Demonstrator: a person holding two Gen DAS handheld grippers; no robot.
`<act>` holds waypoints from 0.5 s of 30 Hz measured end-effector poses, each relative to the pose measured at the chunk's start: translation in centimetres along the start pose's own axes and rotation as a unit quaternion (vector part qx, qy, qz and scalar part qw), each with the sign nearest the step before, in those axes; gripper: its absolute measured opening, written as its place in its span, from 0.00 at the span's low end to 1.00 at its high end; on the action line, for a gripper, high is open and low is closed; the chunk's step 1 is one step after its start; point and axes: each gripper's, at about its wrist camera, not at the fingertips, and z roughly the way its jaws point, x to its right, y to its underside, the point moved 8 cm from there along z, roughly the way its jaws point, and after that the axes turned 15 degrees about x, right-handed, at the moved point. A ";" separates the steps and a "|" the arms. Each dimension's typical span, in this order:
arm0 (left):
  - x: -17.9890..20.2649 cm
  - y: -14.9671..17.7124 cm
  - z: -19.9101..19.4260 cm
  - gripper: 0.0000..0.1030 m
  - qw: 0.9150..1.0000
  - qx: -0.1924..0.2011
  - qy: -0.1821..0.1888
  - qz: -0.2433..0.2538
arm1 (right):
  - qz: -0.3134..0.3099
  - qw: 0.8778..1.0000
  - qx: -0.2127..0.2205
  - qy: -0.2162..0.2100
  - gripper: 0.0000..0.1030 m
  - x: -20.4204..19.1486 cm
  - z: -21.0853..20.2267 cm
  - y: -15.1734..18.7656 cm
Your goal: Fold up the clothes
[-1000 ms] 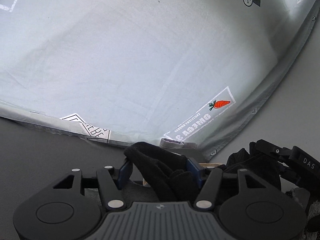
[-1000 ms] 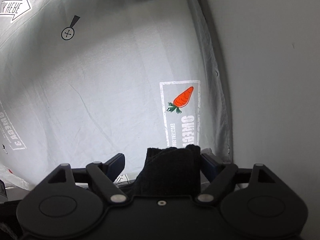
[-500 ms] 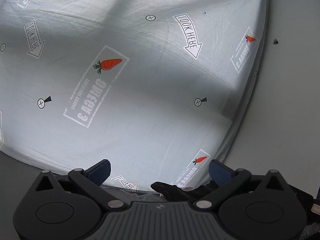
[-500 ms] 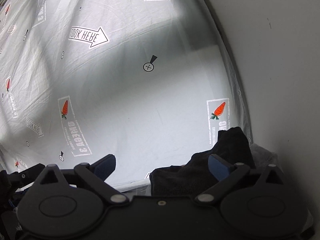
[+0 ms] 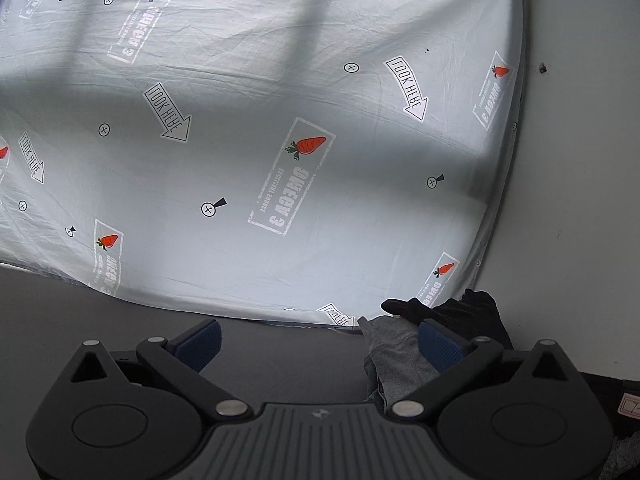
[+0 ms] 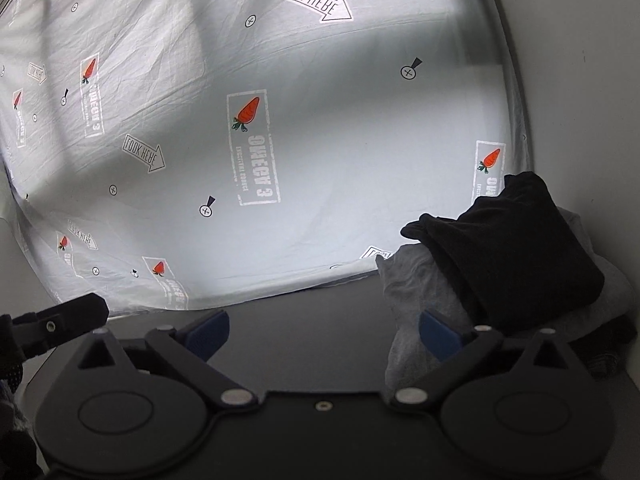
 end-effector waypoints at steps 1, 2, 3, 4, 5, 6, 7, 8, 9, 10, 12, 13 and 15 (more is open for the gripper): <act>-1.4 -0.2 -1.0 1.00 1.000 -0.001 0.002 0.002 | 0.001 1.000 0.001 0.001 0.99 -1.6 -0.6 0.7; -2.7 -0.4 -1.9 1.00 1.000 -0.001 0.002 0.006 | 0.002 1.000 0.001 0.002 0.99 -3.3 -1.1 1.3; -4.3 -0.6 -3.0 1.00 1.000 -0.002 0.002 0.012 | 0.001 1.000 0.001 0.004 0.99 -5.2 -1.9 2.1; -6.0 -0.7 -4.2 1.00 1.000 -0.005 0.002 0.022 | -0.002 1.000 0.003 0.003 0.99 -6.9 -2.6 2.7; -7.6 -0.8 -5.2 1.00 0.999 -0.008 0.002 0.033 | -0.008 1.000 0.006 0.002 0.99 -8.9 -3.2 3.3; -9.2 -0.9 -6.3 1.00 0.999 -0.011 0.003 0.043 | -0.013 1.000 0.012 0.003 0.99 -10.8 -3.9 3.7; -10.7 -0.9 -7.4 1.00 0.999 -0.014 0.006 0.051 | -0.015 1.000 0.019 0.008 0.99 -12.5 -4.5 4.2; -12.3 -0.9 -8.4 1.00 0.998 -0.019 0.008 0.056 | -0.015 1.000 0.019 0.017 0.99 -14.0 -5.1 4.8; -13.8 -0.9 -9.5 1.00 0.998 -0.025 0.008 0.058 | -0.014 0.999 0.020 0.026 0.99 -15.6 -5.8 5.5; -15.2 -0.9 -10.6 1.00 0.998 -0.032 0.008 0.057 | -0.014 0.999 0.020 0.034 0.99 -17.2 -6.4 6.2; -17.8 -0.8 -12.9 1.00 0.998 -0.043 0.010 0.053 | -0.017 0.999 0.018 0.047 0.99 -20.4 -7.8 7.6; -18.9 -0.7 -14.0 1.00 0.997 -0.047 0.011 0.054 | -0.021 0.998 0.020 0.051 0.99 -22.2 -8.7 8.5; -21.1 -0.3 -15.7 1.00 0.997 -0.061 0.003 0.054 | -0.024 0.998 0.019 0.053 0.99 -25.0 -10.2 10.0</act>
